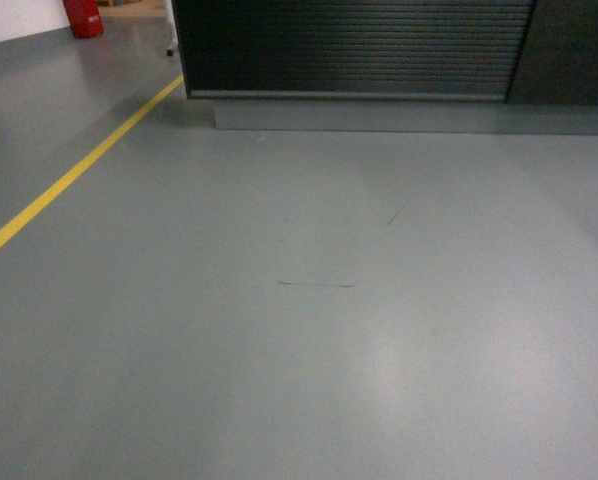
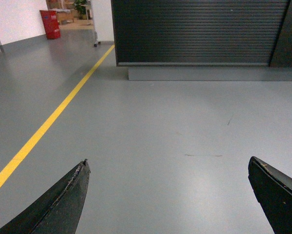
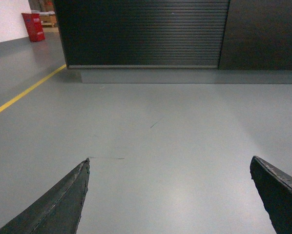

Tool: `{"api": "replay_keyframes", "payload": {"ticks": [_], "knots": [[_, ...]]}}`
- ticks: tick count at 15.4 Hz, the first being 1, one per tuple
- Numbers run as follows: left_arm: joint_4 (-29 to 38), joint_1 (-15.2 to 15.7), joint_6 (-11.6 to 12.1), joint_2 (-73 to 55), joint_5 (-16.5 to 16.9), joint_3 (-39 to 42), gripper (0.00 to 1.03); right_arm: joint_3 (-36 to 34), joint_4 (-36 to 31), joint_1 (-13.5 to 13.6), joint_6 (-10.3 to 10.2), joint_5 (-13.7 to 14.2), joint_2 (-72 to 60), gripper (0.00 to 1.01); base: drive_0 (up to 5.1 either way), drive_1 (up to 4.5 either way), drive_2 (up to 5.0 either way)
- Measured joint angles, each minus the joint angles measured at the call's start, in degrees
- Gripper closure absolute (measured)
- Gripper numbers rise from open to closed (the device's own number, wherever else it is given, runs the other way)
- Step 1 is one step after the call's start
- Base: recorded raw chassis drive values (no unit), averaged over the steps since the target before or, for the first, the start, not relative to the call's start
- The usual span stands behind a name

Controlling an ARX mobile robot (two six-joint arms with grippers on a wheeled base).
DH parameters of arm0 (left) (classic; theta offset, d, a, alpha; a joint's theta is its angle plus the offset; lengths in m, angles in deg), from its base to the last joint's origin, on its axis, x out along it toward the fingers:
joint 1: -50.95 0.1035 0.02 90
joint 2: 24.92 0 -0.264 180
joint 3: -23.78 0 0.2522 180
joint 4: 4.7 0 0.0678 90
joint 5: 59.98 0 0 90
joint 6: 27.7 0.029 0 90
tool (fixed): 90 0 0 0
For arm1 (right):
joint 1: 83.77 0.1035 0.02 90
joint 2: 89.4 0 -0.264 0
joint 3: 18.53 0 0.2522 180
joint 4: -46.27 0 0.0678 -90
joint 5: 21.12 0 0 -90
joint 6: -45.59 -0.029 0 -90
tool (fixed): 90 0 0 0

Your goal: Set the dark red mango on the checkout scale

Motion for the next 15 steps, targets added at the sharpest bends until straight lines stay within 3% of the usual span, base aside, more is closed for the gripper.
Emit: {"api": "replay_keyframes", "payload": {"ticks": [15], "knots": [[0.02,0.00,0.00,0.00,0.00,0.00,0.05,0.00,0.00,0.00,0.00,-0.02,0.00,0.03,0.0,0.23,-0.2]]}}
